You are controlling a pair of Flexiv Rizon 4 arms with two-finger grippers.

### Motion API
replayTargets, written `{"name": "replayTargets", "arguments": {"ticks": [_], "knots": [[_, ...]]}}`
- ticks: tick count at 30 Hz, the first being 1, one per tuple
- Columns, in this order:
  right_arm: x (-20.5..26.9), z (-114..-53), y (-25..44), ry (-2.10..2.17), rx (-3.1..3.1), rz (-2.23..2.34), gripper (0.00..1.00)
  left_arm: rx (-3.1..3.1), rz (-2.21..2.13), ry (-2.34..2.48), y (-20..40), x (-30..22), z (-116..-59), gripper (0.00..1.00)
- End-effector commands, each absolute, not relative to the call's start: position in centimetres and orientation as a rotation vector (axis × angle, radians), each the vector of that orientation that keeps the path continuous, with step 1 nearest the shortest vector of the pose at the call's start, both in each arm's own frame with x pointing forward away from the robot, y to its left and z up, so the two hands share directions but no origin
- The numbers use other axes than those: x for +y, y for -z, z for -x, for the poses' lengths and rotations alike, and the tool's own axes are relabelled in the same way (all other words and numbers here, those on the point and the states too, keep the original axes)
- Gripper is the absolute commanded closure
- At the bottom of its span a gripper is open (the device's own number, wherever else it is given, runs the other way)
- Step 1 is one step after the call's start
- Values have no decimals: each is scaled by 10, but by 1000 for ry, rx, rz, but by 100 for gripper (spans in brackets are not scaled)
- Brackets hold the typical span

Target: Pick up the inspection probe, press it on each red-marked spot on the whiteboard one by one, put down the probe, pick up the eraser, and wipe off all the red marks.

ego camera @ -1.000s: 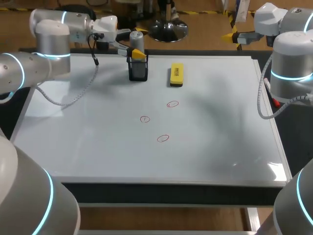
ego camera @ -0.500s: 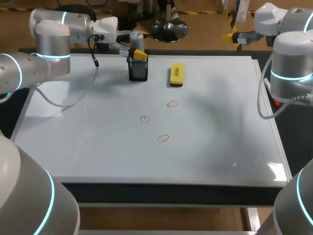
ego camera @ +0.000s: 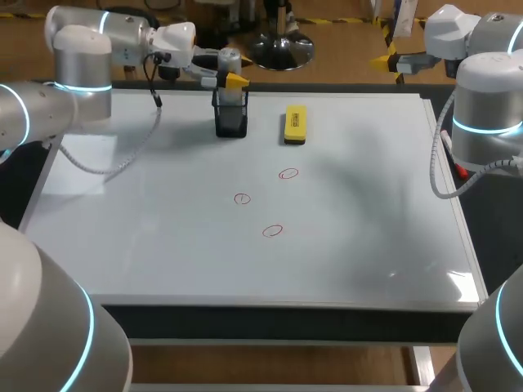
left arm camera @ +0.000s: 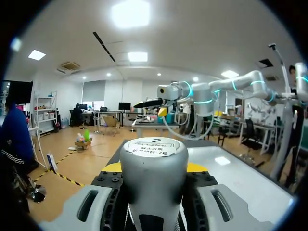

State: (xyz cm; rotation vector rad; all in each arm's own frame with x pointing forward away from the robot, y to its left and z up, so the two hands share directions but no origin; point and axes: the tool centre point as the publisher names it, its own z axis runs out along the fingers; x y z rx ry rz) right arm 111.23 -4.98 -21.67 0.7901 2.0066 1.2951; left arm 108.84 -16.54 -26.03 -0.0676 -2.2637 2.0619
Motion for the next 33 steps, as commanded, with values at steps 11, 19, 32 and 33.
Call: {"name": "replayTargets", "arguments": {"ticks": [11,19,32,33], "knots": [[-50,-1113,217,-1296,2007,-789,0,-2290,64,-2138,210,-166,-1081,100],[-50,-1113,217,-1296,2007,-789,0,-2311,11,-2151,180,-164,-1084,100],[-50,-1113,217,-1296,2007,-789,0,-2377,-84,-2212,142,-135,-1081,100],[-50,-1113,217,-1296,2007,-789,0,-2390,-88,-2211,141,-131,-1080,100]]}}
